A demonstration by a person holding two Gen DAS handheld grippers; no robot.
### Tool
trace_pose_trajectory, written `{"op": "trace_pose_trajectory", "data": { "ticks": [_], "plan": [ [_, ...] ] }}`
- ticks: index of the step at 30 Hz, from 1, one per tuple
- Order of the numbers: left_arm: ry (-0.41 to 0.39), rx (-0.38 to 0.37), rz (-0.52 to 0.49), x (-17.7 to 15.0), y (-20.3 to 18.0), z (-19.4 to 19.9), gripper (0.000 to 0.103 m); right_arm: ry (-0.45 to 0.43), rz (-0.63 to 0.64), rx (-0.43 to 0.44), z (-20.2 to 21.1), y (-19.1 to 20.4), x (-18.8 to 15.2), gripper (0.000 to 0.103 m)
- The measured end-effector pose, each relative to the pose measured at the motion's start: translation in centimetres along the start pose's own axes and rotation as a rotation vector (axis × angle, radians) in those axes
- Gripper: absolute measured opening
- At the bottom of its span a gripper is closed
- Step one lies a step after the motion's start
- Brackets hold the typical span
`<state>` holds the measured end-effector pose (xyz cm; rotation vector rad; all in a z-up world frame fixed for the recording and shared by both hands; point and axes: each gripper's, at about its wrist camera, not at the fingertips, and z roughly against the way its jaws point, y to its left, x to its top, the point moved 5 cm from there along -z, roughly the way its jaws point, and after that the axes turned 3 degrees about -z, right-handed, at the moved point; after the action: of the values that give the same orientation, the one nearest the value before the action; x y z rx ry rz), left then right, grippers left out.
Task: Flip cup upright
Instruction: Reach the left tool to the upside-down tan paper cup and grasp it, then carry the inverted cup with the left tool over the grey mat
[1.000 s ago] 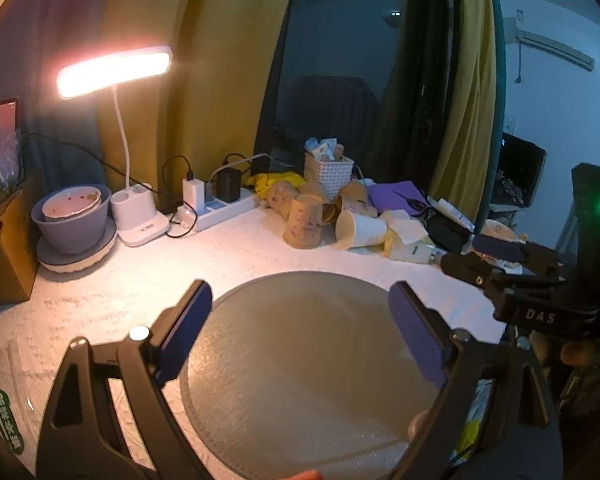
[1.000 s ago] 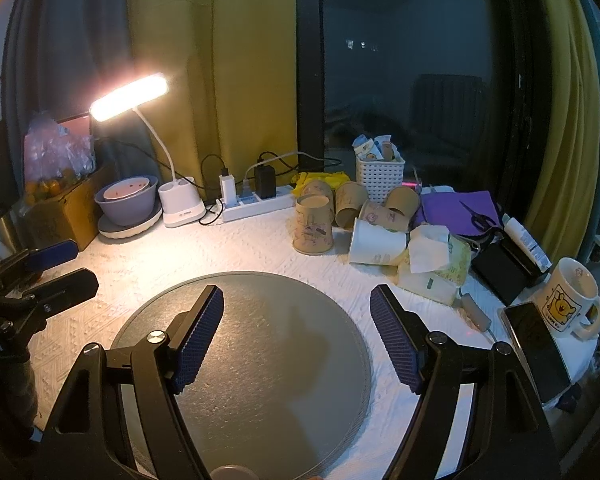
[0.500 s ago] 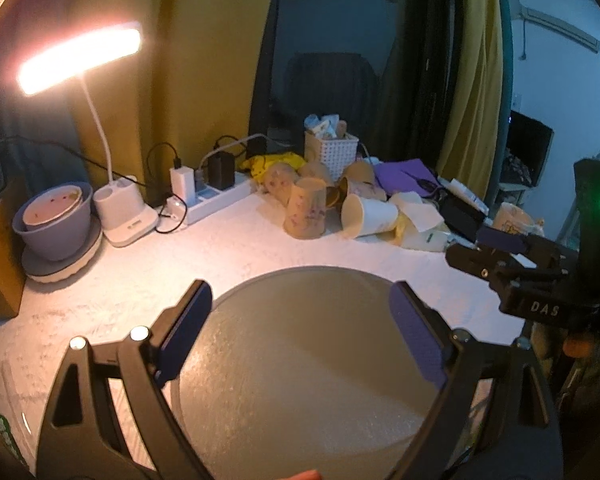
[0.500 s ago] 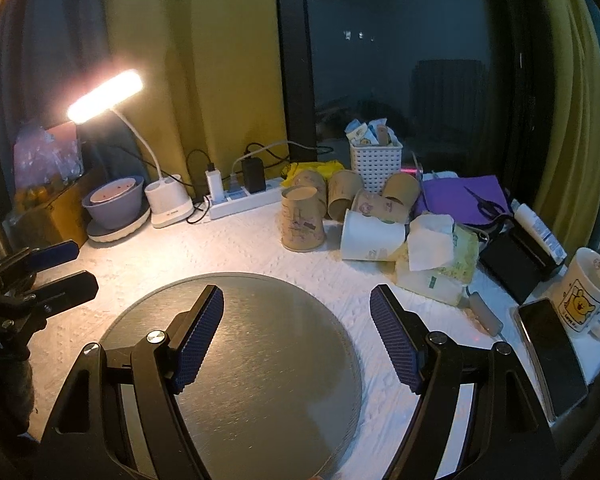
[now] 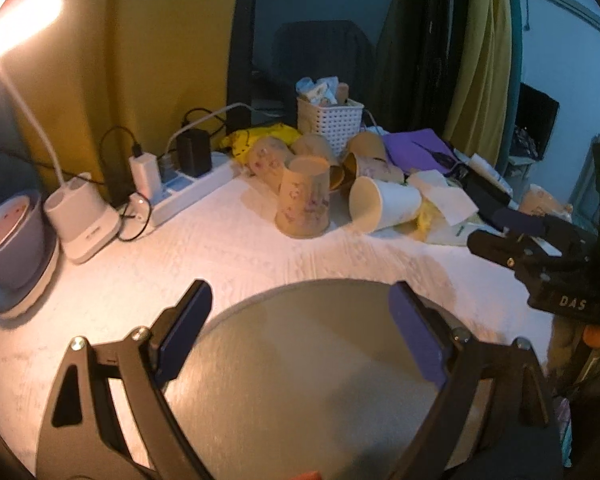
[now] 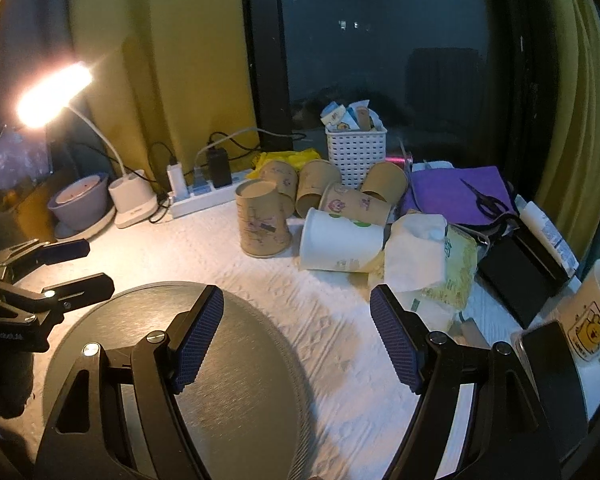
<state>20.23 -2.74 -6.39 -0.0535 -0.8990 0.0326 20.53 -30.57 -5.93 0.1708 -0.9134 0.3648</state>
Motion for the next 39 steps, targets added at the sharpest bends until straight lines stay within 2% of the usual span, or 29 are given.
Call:
{"op": "trace_pose_trajectory", "data": {
  "ticks": [4, 17, 29, 31, 32, 33, 39],
  "plan": [
    [0.031, -0.020, -0.010, 0.9, 0.4, -3.1, 0.090, 0.014, 0.009, -0.005, -2.1, -1.0, 0.7, 0.079],
    [0.027, -0.026, -0.030, 5.4, 0.7, -10.8, 0.090, 0.039, 0.007, -0.011, -7.6, -3.2, 3.9, 0.079],
    [0.040, -0.029, -0.014, 7.9, 1.0, -16.2, 0.090, 0.014, -0.018, -0.012, -9.2, -4.3, 5.9, 0.079],
    [0.042, -0.026, -0.026, 7.8, 0.8, -16.6, 0.083, 0.013, -0.013, -0.013, -9.0, -4.2, 5.9, 0.079],
    [0.051, -0.027, -0.033, 7.8, 0.6, -16.9, 0.069, 0.012, -0.011, -0.016, -8.9, -4.3, 5.9, 0.079],
    [0.066, -0.034, -0.038, 7.6, 0.5, -17.2, 0.061, 0.012, -0.012, -0.019, -8.9, -4.3, 5.9, 0.079],
    [0.062, -0.024, -0.055, 7.6, 0.6, -16.7, 0.060, 0.012, -0.029, -0.032, -7.9, -4.4, 5.6, 0.079]
  ]
}}
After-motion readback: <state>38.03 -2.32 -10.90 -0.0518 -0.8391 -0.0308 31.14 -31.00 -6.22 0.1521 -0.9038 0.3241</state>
